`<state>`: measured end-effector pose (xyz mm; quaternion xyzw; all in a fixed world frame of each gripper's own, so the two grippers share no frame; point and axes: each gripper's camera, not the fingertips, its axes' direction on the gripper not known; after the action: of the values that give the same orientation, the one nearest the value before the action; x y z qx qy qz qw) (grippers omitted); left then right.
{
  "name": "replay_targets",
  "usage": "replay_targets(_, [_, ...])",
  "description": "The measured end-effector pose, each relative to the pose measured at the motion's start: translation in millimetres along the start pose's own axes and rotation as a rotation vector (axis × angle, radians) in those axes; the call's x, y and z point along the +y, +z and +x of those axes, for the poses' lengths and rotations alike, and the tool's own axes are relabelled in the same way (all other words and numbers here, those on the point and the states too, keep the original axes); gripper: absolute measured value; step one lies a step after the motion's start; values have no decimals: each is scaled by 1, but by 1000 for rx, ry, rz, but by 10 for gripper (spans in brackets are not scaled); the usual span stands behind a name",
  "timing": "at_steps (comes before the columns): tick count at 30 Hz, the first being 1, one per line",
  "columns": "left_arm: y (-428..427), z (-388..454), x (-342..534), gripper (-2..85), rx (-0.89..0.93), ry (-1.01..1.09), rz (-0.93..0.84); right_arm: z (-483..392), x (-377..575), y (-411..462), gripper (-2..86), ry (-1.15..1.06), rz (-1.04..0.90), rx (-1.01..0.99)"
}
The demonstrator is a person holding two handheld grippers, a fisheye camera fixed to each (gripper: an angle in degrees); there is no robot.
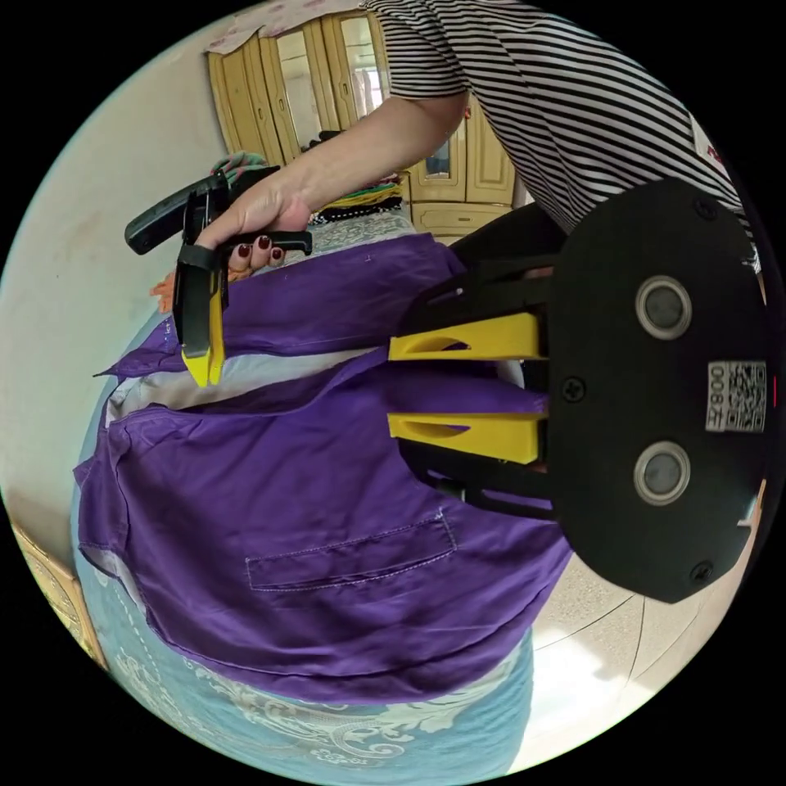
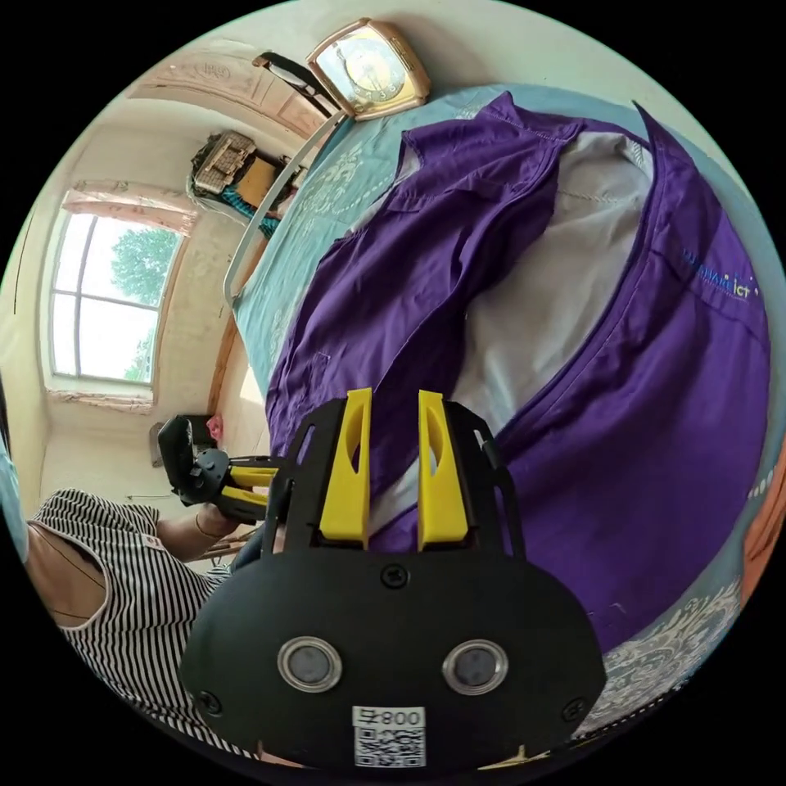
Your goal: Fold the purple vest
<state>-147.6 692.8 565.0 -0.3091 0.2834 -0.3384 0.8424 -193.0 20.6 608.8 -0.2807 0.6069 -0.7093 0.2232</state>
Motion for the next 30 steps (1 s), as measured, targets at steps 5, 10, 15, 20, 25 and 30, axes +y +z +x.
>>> replay_targets(5, [10, 9, 4, 84, 3, 26, -18, -16, 17, 13, 120, 41, -43, 34])
replay_targets(10, [21, 17, 4, 73, -12, 85, -45, -21, 24, 8, 103, 123, -15, 42])
replay_targets(15, [34, 26, 9, 70, -41, 160, -84, -11, 46, -5, 25, 166, -24, 5])
replay_targets(20, [41, 21, 25, 73, -44, 175, -125, 39, 90, -46, 18, 297, 44, -118])
replay_targets(25, [-4, -11, 60, 83, -56, 74, -35, 47, 125, -63, 40, 319, 32, -159])
replay_targets(30, [-52, -90, 126, 115, -49, -262, 80, 11, 180, -86, 86, 299, 15, -197])
